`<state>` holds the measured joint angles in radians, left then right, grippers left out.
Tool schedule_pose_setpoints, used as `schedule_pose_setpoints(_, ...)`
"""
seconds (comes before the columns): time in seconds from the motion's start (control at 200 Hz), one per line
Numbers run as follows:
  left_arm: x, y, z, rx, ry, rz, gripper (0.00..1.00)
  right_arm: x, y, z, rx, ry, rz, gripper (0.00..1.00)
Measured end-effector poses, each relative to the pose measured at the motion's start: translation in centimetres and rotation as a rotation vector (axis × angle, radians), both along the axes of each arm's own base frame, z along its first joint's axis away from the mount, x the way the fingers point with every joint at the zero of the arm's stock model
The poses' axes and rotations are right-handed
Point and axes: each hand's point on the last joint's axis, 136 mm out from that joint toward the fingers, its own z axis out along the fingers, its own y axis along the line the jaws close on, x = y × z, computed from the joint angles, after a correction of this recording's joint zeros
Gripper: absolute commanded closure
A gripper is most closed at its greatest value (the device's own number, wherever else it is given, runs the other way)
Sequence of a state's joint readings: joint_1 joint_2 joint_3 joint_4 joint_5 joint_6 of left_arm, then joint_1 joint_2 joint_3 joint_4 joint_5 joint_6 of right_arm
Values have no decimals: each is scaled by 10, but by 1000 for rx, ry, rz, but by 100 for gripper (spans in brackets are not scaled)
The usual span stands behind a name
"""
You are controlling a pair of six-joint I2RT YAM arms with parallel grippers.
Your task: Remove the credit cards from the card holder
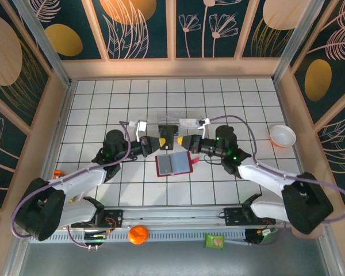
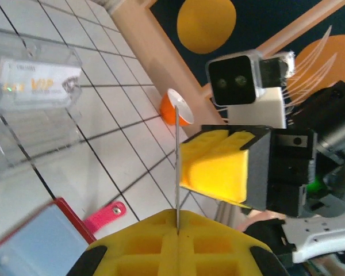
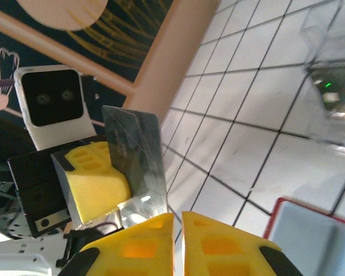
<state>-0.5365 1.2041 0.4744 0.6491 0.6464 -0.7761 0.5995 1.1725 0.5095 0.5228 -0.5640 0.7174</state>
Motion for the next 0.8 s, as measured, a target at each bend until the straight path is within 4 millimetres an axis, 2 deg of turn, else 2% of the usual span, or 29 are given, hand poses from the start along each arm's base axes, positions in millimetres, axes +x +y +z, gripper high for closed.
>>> schedule_pose_setpoints(0.15, 18, 0, 3, 131, -55, 45, 100, 7, -35, 8, -14, -37, -102, 88)
schedule_pose_setpoints(0.275, 37, -4, 8, 275, -112, 59, 100, 6, -54, -2, -37, -17, -146, 88)
schedule_pose_setpoints(0.49, 72, -15, 19, 562, -290, -28, 100, 6, -75, -23, -71, 31, -196, 89)
schedule_pose_setpoints(0.801, 102, -13, 6, 900, -472, -175, 100, 6, -92, -21, -56, 28, -227, 89)
